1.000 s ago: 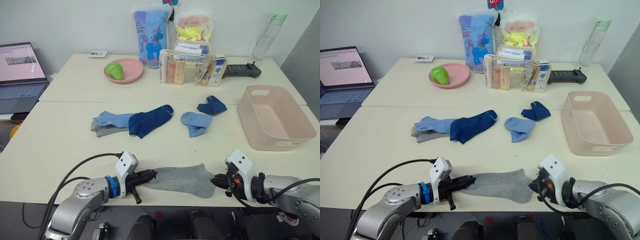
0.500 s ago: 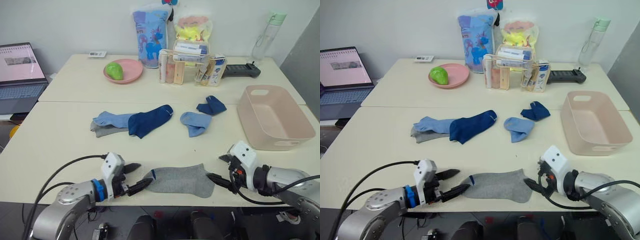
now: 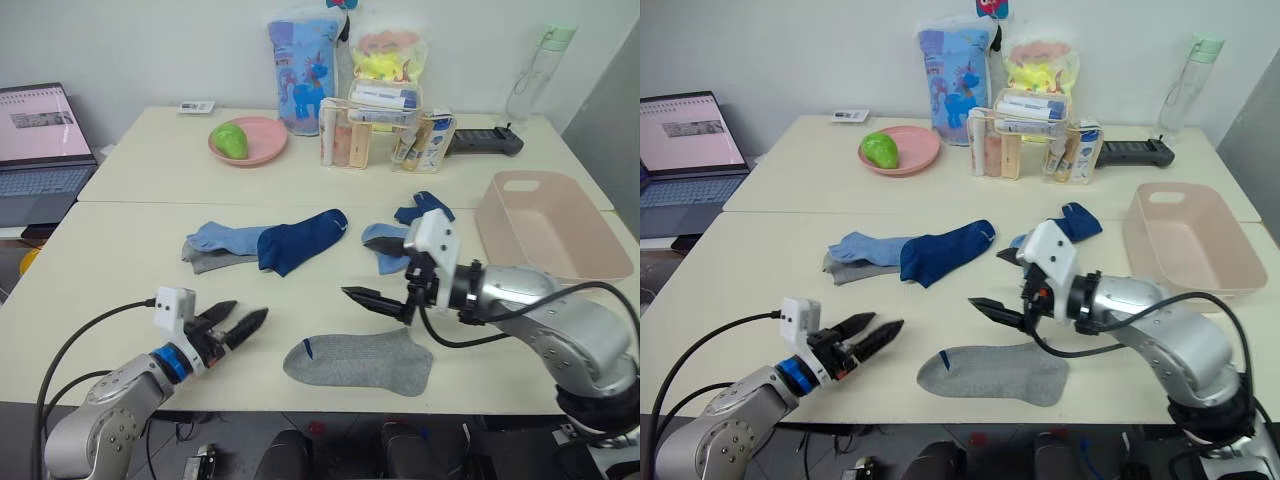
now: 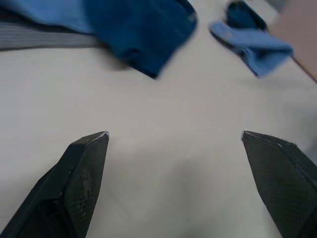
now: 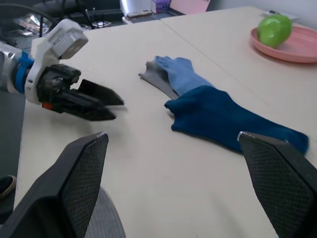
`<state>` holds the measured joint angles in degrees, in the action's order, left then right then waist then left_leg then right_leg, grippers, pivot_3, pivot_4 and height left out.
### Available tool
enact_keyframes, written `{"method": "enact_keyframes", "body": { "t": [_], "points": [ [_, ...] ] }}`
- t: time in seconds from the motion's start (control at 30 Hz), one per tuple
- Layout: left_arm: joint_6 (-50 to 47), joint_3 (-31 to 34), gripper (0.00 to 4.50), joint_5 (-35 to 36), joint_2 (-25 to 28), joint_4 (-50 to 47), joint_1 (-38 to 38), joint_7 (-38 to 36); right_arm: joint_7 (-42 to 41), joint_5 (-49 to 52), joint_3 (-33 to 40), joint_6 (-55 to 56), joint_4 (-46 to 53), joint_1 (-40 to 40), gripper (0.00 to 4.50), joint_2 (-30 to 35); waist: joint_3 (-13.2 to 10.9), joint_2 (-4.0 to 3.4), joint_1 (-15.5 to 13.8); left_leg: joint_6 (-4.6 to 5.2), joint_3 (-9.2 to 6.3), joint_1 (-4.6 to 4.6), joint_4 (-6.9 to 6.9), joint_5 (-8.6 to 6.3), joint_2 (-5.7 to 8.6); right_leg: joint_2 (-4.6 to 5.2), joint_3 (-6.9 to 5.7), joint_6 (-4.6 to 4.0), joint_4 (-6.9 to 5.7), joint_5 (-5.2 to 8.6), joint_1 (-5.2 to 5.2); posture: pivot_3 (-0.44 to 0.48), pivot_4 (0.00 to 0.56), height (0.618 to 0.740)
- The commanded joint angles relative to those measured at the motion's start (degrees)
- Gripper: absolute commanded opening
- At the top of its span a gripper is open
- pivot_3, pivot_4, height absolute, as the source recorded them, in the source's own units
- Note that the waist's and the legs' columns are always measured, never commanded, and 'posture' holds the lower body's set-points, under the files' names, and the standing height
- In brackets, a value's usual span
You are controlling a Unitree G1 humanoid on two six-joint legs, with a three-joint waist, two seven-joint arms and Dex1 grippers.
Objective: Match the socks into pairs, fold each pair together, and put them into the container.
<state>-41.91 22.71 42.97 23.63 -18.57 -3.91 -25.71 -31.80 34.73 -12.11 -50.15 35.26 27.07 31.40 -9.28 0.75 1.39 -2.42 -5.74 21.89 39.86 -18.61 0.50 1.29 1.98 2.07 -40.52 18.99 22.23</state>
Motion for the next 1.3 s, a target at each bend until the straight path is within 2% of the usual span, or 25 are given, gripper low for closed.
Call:
{"method": "enact_keyframes", "body": {
  "t": [0.03,0.07,0.17,0.33,0.63,0.77,0.9,1.07,1.3],
  "points": [
    [2.0,5.4,4.47,-0.7,-2.7,2.8,5.1,10.2,-0.9,-1.5,-0.6,2.5,1.0,1.1,4.5,-0.6,0.0,0.07,-0.1,-0.01,-0.01,0.01,0.02,0.0,0.0,0.0,-0.02,0.0,0.0,0.0,0.0,0.0,0.15,0.703],
    [3.0,6.0,4.47,-2.6,-3.2,4.2,6.6,13.1,-1.3,-2.3,-1.0,3.1,0.8,0.9,4.5,-0.3,0.1,0.1,0.0,-0.02,0.02,0.01,0.02,0.01,0.01,0.0,0.0,0.0,0.02,0.0,0.0,0.0,0.15,0.703],
    [7.2,4.7,4.47,-8.3,-2.0,8.4,10.3,15.3,-1.4,-3.7,-1.1,4.0,-0.1,1.2,4.5,-0.3,0.1,0.11,0.1,-0.15,0.06,0.0,0.01,0.06,0.02,0.01,0.03,0.01,0.05,-0.01,0.0,0.0,0.15,0.703],
    [8.8,1.9,4.47,-13.5,-0.1,14.7,13.4,15.3,-1.4,-4.3,-0.5,3.6,0.1,1.1,4.5,-0.7,0.1,0.11,0.2,-0.15,0.04,0.0,0.0,0.06,0.02,0.01,0.01,0.0,0.0,-0.01,0.03,0.0,0.15,0.703],
    [8.7,-1.6,4.47,-17.0,1.3,25.7,21.3,11.5,-1.8,-4.0,-0.1,2.2,1.5,0.2,4.5,0.3,0.1,0.11,0.1,-0.16,0.04,0.01,0.01,0.07,0.04,0.02,0.01,0.0,-0.01,-0.01,0.03,0.0,0.15,0.703],
    [9.0,-2.4,4.47,-19.2,2.0,30.7,24.7,12.0,-1.9,-4.0,0.1,1.8,1.8,-0.1,4.5,0.5,0.1,0.11,0.1,-0.18,0.01,0.0,0.01,0.08,0.04,0.02,-0.01,0.0,-0.03,-0.01,0.03,0.0,0.15,0.703],
    [9.7,-2.4,3.63,-20.6,2.2,34.2,26.4,12.1,-1.6,-4.0,0.3,1.5,1.9,0.0,4.5,0.1,0.1,0.11,0.2,-0.21,0.02,-0.01,0.01,0.1,0.04,0.03,0.0,0.0,-0.04,-0.01,0.04,0.0,0.15,0.703],
    [10.0,-2.0,2.12,-20.2,1.3,35.7,27.3,11.9,-1.5,-4.2,0.4,1.2,1.8,0.3,4.5,-0.2,0.1,0.1,0.1,-0.23,0.01,0.0,0.01,0.11,0.06,0.05,-0.01,0.0,-0.06,-0.01,0.04,0.0,0.15,0.703],
    [12.5,1.4,0.02,-18.2,1.5,32.9,27.3,11.2,-1.3,-4.4,0.2,1.3,1.7,0.4,4.5,-0.6,0.1,0.11,0.1,-0.25,0.01,0.01,0.02,0.12,0.07,0.08,-0.01,0.0,-0.06,-0.01,0.05,0.0,0.15,0.703]
  ]
}}
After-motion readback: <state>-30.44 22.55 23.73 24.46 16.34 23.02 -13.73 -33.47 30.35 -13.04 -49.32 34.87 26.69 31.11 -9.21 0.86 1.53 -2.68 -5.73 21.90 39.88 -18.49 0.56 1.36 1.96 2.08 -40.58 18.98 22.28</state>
